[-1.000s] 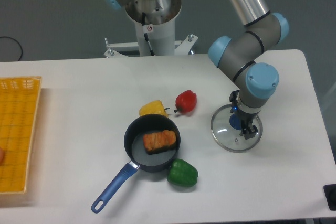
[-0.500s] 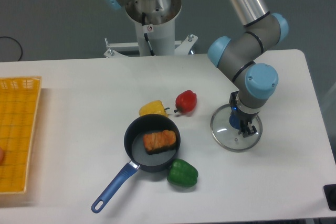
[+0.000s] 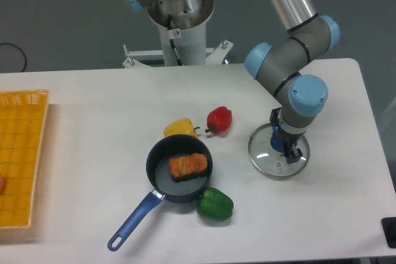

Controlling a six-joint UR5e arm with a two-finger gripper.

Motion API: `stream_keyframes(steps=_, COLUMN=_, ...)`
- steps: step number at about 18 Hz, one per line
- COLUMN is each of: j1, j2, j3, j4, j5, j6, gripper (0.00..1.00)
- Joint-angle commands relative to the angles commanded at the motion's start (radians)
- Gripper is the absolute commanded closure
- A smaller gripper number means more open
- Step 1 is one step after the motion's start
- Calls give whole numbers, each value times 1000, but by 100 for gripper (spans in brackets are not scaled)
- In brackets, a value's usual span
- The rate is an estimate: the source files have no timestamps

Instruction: Place the bread in the pot

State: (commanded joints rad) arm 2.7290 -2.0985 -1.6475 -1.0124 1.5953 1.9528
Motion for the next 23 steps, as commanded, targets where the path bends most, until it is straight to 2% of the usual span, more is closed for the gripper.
stream_keyframes(steps=7, j1=0, j2=8, j3=0, j4=0, j5=0, j6=0, gripper=40)
stream_keyframes(steps=13, j1=-9, j2=57, j3=-2, j4=-15, j5=9, j6=2, gripper=40)
stream_keyframes(steps=18, j1=-11, j2=95, j3=0, j4=-58, j5=8, j6=3, gripper=40)
stream_keyframes(steps=23, j1=-73, j2=146, j3=0, j4=-121, j5=6, j6=-26, gripper=40)
